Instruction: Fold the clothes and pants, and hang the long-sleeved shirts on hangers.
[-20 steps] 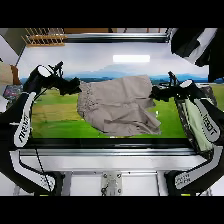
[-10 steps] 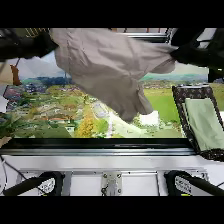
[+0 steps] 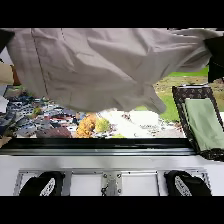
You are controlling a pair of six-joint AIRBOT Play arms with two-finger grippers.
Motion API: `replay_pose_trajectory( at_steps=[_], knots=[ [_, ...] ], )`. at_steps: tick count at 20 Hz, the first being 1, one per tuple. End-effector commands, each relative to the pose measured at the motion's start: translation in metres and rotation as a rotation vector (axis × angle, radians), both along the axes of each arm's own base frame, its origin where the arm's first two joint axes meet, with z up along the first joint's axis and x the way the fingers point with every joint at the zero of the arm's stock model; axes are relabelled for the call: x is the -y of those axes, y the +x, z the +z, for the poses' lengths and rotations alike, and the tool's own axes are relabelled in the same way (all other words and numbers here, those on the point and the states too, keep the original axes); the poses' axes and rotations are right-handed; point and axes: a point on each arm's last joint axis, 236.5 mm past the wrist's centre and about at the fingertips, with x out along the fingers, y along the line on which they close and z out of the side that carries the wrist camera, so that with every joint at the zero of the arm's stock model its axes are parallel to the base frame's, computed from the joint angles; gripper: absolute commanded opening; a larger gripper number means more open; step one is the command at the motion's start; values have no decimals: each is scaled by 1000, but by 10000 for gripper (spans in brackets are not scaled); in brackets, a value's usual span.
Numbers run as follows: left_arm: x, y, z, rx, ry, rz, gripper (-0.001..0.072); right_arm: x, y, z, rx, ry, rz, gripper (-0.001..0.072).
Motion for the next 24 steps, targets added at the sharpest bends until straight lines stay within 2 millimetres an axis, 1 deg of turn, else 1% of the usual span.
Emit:
replay_pose_trajectory(
  at_steps=[1, 2, 3, 4, 6, 7, 8, 9, 10, 11, 12, 13, 14, 15, 16, 17, 18, 19, 20, 21, 22, 23, 24],
  knots=[
    [2, -27, -47, -156, -89, 28, 13, 10, -10, 10, 16, 14, -65, 4],
    [2, -26, -76, -242, -108, 38, 12, 8, -3, 8, 12, 32, -59, 4],
    [2, -22, -108, -329, -125, 50, 13, 5, 9, 2, -11, 55, -54, 4],
    [2, -17, -142, -419, -133, 58, 12, -3, 24, -13, -56, 71, -28, 4],
    [1, -3, -214, -611, -136, 74, 12, -31, 60, -60, -182, 74, 45, 4],
    [1, 7, -248, -695, -145, 87, 13, -43, 82, -93, -259, 71, 72, 4],
    [-1, 23, -277, -740, -142, 102, 13, -50, 104, -125, -319, 65, 77, 5],
    [-5, 44, -299, -748, -142, 122, 13, -51, 132, -157, -360, 62, 58, 4],
    [-11, 71, -317, -722, -135, 144, 13, -47, 158, -182, -371, 75, 27, 5],
    [-17, 99, -329, -688, -129, 173, 13, -40, 185, -205, -365, 91, -15, 5],
    [-24, 127, -338, -658, -135, 208, 13, -34, 205, -222, -355, 101, -49, 5],
    [-31, 158, -343, -625, -146, 244, 13, -30, 219, -235, -345, 108, -75, 6],
    [-32, 187, -347, -604, -150, 260, 13, -27, 230, -246, -336, 113, -95, 6],
    [-32, 212, -350, -589, -143, 261, 13, -24, 238, -252, -326, 116, -110, 9],
    [-27, 236, -353, -582, -131, 245, 13, -21, 243, -254, -315, 120, -123, 14],
    [-20, 256, -353, -568, -106, 213, 13, -17, 245, -254, -307, 122, -133, 15],
    [-14, 276, -355, -556, -85, 185, 14, -11, 247, -252, -297, 129, -147, 38],
    [-11, 292, -352, -544, -84, 173, 214, -5, 248, -249, -294, 147, -158, 280],
    [-11, 309, -343, -515, -88, 169, 671, 2, 247, -247, -296, 154, -168, 574],
    [-15, 321, -333, -490, -92, 171, 686, 12, 243, -242, -302, 157, -177, 641],
    [-24, 329, -320, -475, -102, 178, 672, 20, 237, -236, -308, 161, -183, 641],
    [-36, 331, -312, -478, -116, 192, 672, 30, 229, -228, -317, 160, -187, 625],
    [-50, 327, -310, -503, -107, 199, 672, 37, 219, -220, -329, 156, -186, 506]
  ],
)
